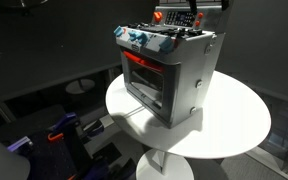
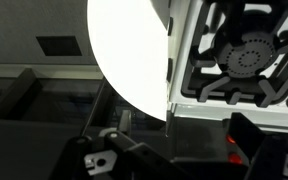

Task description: Press the top button on the right side of the stove

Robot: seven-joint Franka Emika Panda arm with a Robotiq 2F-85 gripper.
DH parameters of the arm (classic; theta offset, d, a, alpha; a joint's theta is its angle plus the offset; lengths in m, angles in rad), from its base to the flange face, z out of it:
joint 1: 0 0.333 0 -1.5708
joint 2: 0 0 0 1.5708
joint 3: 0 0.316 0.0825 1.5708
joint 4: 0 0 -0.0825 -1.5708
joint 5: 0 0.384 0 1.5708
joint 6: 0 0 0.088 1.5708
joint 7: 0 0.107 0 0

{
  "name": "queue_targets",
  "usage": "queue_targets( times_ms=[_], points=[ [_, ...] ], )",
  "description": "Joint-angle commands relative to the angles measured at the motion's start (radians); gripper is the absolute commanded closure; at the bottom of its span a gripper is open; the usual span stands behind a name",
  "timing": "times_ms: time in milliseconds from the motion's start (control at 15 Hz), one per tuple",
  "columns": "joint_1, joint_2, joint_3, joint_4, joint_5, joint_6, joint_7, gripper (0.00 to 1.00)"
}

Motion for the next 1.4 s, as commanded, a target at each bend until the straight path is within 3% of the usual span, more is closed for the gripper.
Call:
queue_targets(
  times_ms=[0,800,1333],
  points=[
    [0.000,0.075,0.017,0.078,-0.019,0.020,0.075,0.00],
    [0.035,0.183,0.023,0.167,-0.103,0.054,0.282,0.00],
    [0.052,0.230,0.013,0.212,-0.116,0.057,0.330,0.00]
  ],
)
